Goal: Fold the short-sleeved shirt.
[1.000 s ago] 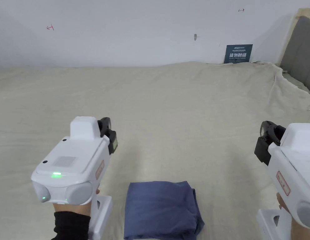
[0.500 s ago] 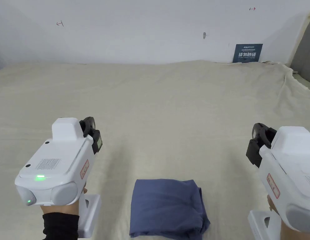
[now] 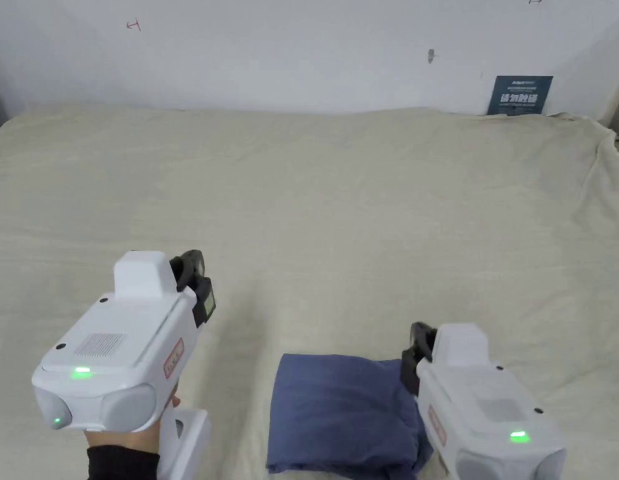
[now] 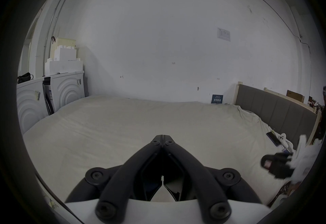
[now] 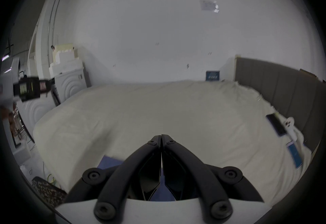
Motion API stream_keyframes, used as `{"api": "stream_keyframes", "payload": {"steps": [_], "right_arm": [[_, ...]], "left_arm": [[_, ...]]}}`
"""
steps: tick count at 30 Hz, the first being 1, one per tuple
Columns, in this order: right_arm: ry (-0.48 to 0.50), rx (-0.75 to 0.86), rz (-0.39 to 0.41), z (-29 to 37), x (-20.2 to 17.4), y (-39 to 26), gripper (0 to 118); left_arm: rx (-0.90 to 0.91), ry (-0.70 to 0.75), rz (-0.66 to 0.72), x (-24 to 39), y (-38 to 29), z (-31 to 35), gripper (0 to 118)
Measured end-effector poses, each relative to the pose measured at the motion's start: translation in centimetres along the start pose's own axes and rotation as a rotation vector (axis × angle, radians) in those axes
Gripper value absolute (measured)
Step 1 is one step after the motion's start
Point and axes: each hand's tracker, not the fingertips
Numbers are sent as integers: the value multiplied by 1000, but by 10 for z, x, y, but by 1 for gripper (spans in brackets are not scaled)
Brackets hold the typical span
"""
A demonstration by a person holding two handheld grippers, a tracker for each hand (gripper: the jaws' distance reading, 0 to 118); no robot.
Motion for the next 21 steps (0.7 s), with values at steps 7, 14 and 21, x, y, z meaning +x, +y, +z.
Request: {"api": "stream_keyframes", "payload": {"steps": [7,14,21], "right_arm": [[94,-103,20,-47,-20,-59,0],[98,-183,53,-65,-15,-116,0],[113,-142,88,-63,-14,-121,0]], "left_arm": [[-102,-33,18,-13,-28,-8,0],[-229,-102,88,-16,-55,-22,0],[-484,-220,226,-15,-87,-52,51]]}}
